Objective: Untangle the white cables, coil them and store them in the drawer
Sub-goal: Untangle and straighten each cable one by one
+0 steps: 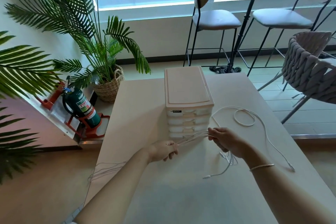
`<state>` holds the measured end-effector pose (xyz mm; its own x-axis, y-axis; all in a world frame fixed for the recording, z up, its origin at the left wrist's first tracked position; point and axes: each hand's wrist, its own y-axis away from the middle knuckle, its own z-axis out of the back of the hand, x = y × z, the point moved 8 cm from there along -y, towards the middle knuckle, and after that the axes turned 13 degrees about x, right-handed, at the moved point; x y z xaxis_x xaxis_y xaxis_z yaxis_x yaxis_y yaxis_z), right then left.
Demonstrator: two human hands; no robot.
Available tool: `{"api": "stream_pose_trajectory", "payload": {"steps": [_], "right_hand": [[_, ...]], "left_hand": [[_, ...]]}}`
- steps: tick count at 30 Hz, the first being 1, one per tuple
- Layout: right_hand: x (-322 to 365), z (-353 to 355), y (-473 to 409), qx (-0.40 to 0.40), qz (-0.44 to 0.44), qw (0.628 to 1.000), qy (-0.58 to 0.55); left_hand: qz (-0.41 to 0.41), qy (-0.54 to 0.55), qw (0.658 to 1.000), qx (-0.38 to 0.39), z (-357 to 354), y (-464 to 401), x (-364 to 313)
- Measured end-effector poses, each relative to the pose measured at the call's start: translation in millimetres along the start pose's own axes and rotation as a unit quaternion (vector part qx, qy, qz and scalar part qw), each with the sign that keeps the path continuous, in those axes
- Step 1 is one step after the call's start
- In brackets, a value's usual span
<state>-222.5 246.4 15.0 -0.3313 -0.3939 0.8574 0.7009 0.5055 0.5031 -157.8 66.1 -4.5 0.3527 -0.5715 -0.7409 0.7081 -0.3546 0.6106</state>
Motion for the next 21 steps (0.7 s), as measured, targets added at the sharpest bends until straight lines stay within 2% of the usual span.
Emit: {"api": "stream_pose_trajectory", "payload": {"steps": [6,10,15,18,21], "right_hand": [[13.1,-38.0,0.8,0.104,-0.002,0.985,0.137],[3.9,-39.1,6.8,0.151,-0.017,0.985,0.083],[-26.5,21.4,26.3,0.067,-0.021,0.997,0.028],[-37.9,47.9,27.6,0.0,0.001,1.0,0.01],[-34.2,53.8,24.7,-0.021,-0.002,0.998,0.067]], "left_hand": [[-0.079,0.02,0.997,0.001,-22.1,-7.4,-56.8],[-0.09,-0.023,0.995,-0.034,-18.5,-9.0,-60.0],[-0.035,-0.016,0.989,-0.14,33.6,9.5,-37.6],[-0.016,-0.028,0.987,-0.157,48.1,17.0,-34.0],[-0.001,-0.056,0.982,-0.18,54.0,20.5,-38.2]]}}
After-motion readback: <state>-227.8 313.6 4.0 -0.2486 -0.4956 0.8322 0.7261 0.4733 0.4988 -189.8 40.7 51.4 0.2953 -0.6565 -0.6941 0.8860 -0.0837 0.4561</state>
